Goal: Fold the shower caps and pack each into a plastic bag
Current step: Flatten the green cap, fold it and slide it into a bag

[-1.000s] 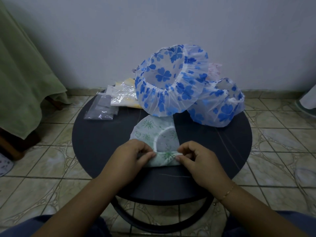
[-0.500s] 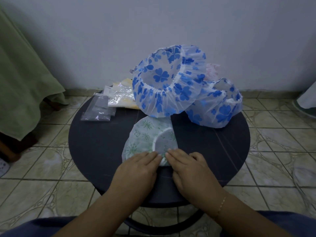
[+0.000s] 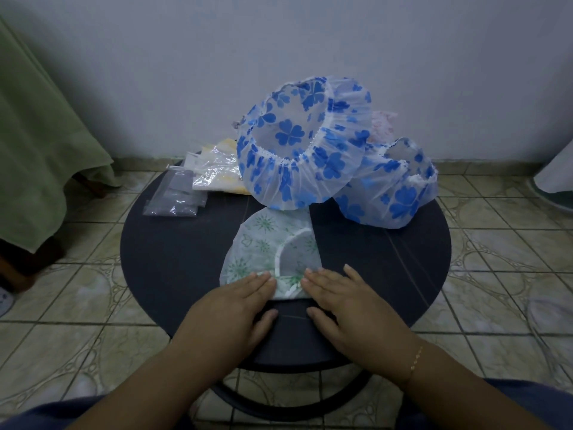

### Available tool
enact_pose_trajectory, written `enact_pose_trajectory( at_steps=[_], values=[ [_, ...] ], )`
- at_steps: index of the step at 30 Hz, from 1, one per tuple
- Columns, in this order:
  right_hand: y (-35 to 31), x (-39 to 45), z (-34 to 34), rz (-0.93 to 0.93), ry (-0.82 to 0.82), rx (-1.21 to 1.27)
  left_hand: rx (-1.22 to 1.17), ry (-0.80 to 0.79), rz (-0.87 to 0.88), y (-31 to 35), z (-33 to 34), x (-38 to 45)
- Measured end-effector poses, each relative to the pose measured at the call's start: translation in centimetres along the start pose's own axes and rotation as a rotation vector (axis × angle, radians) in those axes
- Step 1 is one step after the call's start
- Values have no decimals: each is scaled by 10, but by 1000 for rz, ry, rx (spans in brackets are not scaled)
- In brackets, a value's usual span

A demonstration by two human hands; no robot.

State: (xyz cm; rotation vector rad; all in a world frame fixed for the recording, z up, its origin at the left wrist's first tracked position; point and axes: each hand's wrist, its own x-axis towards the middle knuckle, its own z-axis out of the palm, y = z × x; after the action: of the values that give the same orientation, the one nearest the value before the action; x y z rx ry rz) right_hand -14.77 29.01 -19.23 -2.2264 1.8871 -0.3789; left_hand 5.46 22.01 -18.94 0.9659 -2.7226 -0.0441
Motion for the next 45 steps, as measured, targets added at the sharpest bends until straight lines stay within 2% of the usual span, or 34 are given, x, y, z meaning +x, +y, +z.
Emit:
enact_pose_trajectory(
  at_steps=[7,13,17,20,25,28,31,33,35,38,41,45],
  values=[
    [0,-2,-3,-53,213,131,-138,-17,96,-12,-18,6],
    [0,4,-13,94,187,378,-409,-23,-138,-15,-24,14],
    [-2,9,-15,276,235,551,-443,-27,-285,-13,-24,17],
    [-4,13,-14,354,257,588,-423,-45,-344,-11,-23,18],
    [-6,18,-10,378,301,524,-319,-2,-369,-8,-16,21],
    [-5,19,-3,315,342,409,-98,120,-226,-9,-8,22],
    [-6,18,3,148,421,193,-55,230,-35,-7,-6,24],
    [-6,17,6,45,427,47,-50,184,57,-2,-5,24],
    [-6,16,7,8,404,1,-76,112,6,-1,-5,23],
    [-5,15,2,34,287,13,-167,64,-92,0,-4,22],
    [-1,14,-7,45,157,89,-168,7,-103,0,-7,24],
    [3,12,-11,4,117,98,-159,-36,-70,-5,-10,27]
  ],
)
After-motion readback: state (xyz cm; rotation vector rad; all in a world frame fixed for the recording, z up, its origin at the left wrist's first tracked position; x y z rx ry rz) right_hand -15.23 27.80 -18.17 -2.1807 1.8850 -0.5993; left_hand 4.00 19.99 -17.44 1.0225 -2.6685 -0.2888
